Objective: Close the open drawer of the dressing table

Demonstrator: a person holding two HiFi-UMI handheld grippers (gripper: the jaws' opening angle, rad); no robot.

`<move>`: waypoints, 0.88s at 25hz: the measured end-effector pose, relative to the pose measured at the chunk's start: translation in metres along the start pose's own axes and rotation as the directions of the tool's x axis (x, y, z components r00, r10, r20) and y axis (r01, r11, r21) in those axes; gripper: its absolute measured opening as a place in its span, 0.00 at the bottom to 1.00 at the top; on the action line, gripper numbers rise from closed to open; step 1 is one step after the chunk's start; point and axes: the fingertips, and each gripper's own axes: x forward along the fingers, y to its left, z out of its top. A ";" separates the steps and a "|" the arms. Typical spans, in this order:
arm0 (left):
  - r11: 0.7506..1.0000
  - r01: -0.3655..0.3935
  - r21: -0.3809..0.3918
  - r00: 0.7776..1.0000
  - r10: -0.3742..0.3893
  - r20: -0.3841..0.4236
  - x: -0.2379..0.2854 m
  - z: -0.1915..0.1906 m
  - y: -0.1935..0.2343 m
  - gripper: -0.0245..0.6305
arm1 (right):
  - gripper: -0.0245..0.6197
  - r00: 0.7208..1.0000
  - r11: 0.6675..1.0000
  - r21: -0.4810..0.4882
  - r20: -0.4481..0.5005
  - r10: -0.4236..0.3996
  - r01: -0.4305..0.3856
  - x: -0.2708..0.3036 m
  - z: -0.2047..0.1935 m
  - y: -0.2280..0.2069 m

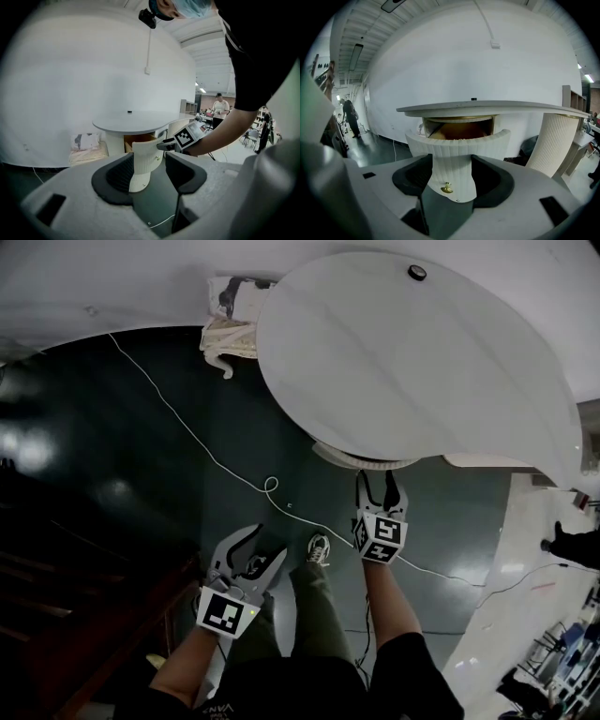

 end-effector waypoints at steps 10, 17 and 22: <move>1.000 -0.011 -0.008 1.000 0.011 -0.011 0.006 0.000 0.004 0.37 | 0.44 1.000 1.000 -0.027 0.018 0.008 -0.007 0.019 0.014 -0.005; 1.000 -0.026 -0.014 0.999 0.025 -0.021 0.010 -0.005 0.011 0.37 | 0.44 0.999 0.997 -0.068 0.033 0.026 -0.024 0.037 0.023 -0.006; 0.999 -0.031 -0.023 0.999 0.030 -0.029 0.014 -0.006 0.011 0.37 | 0.44 0.998 0.996 -0.084 0.050 0.034 -0.030 0.046 0.027 -0.007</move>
